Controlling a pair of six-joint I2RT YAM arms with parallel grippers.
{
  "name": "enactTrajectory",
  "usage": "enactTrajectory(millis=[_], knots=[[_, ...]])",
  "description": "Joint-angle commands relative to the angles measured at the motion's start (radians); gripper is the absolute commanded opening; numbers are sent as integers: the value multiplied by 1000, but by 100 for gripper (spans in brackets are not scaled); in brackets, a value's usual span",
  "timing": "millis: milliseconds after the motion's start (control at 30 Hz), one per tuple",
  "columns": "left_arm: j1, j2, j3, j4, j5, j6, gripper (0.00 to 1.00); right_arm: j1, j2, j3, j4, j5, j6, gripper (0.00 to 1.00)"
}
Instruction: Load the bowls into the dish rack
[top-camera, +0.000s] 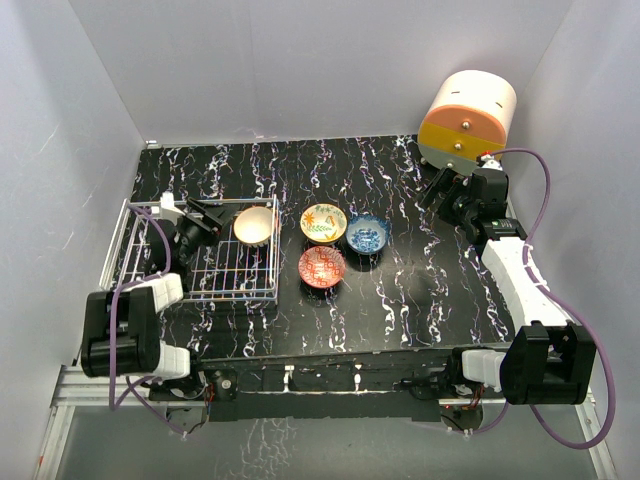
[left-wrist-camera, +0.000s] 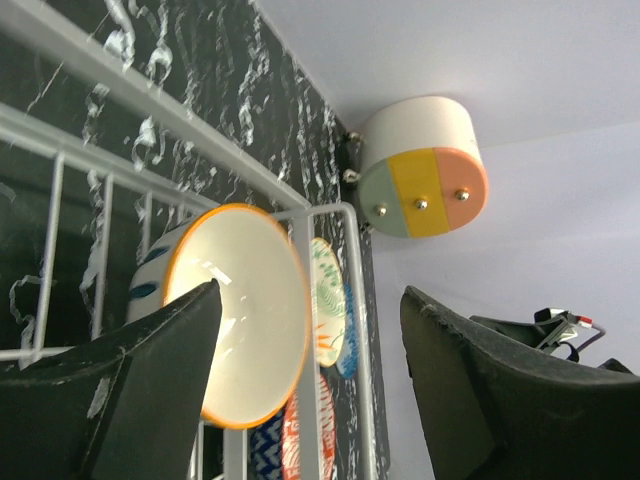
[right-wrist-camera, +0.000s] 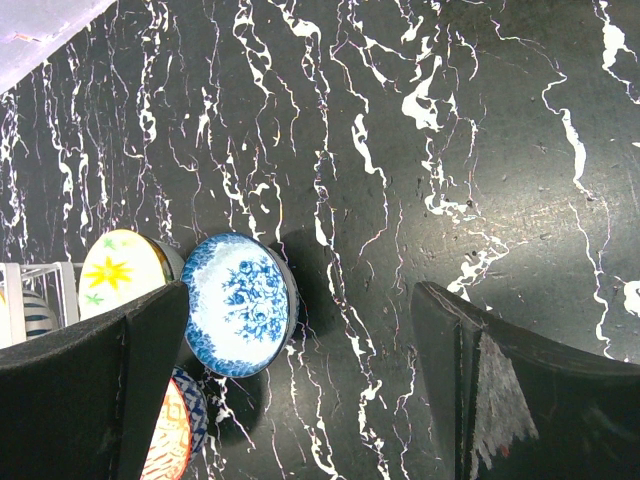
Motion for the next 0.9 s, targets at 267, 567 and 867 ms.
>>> enactTrajectory(millis=[267,567,867], knots=[[4,-115,408,-997,-166,492,67,-3,-4,12,48,-1,-11,96],[-2,-101,394,-1034,-157,521,63,-3,-1,14,49,-6,-8,96],[-218,-68,479,-1115,-381,611,61,-2,3,8,55,-11,-4,96]])
